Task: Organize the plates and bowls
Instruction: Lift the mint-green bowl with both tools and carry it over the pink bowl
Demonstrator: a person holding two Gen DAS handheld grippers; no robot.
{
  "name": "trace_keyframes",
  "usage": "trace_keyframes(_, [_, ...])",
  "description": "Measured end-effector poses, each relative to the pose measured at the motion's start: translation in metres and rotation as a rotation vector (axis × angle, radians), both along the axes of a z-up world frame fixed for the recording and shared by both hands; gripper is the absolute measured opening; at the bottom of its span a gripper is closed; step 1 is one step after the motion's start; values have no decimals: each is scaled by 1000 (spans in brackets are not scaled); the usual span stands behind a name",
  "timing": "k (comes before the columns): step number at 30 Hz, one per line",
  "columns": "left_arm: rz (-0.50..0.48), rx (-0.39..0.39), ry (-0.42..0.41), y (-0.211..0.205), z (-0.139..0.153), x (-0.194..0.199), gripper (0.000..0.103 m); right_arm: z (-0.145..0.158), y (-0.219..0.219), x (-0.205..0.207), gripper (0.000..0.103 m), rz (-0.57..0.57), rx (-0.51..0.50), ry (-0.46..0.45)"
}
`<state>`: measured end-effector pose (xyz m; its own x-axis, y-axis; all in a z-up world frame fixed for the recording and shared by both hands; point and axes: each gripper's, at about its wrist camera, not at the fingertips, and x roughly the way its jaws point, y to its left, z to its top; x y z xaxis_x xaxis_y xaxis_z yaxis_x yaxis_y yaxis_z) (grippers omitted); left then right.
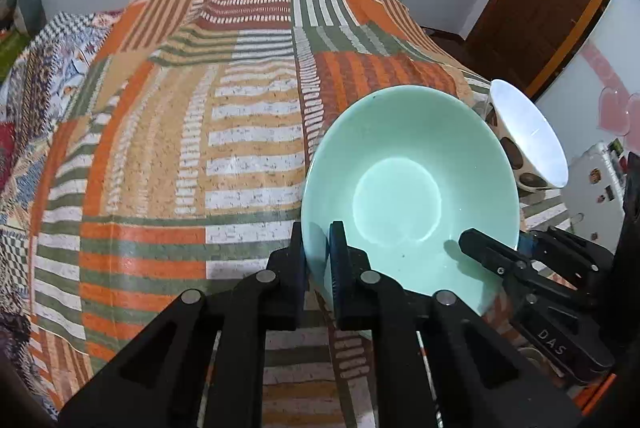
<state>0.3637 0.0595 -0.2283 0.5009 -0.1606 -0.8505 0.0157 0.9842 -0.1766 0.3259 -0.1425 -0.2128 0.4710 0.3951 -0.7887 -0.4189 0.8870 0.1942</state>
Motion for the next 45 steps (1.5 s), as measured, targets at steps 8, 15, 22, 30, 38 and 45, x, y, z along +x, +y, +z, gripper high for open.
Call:
trace_keyframes(8, [-30, 40, -32, -8, 13, -21, 9, 7, -5, -5, 18, -53, 28, 25])
trace_keyframes(15, [-30, 34, -71, -9, 35, -56, 10, 24, -9, -28, 18, -51, 35, -8])
trace_keyframes(22, [-26, 15, -129, -9, 65, -99, 10, 51, -10, -56, 18, -43, 54, -64])
trace_keyframes(30, [-14, -1, -171, -7, 89, -149, 10, 72, -9, -86, 18, -25, 75, -96])
trace_keyframes(38, [12, -2, -197, -3, 102, -194, 10, 78, -4, -114, 19, -7, 89, -111])
trace_keyframes(45, [43, -9, -192, 10, 100, -227, 10, 78, 7, -136, 19, 19, 95, -111])
